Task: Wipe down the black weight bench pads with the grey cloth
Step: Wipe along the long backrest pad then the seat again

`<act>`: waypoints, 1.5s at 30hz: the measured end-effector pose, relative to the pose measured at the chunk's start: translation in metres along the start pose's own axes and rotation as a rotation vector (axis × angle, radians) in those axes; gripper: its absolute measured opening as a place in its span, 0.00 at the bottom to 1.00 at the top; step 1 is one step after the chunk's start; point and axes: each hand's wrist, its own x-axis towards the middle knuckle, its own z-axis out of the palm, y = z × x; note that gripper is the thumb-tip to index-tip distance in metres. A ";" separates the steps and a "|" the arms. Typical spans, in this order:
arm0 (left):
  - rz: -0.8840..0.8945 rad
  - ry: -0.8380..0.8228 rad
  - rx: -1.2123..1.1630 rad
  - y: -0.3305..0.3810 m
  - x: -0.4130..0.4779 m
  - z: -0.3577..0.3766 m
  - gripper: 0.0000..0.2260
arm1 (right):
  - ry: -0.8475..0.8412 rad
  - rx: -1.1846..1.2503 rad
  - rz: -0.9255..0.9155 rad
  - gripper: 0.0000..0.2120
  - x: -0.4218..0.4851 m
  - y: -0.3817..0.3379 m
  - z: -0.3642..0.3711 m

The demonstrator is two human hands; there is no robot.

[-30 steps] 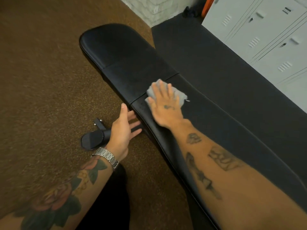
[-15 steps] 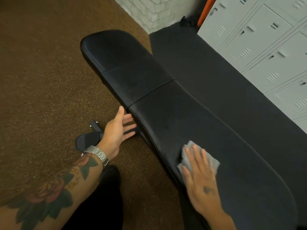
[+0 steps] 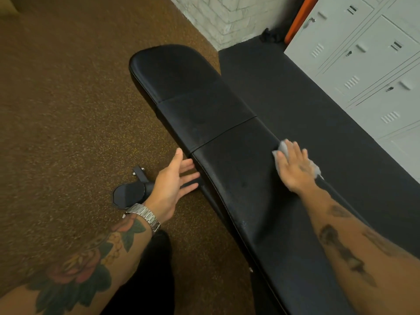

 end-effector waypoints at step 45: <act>0.054 0.179 -0.051 0.065 0.062 -0.025 0.24 | -0.146 0.187 -0.164 0.25 0.072 -0.165 -0.020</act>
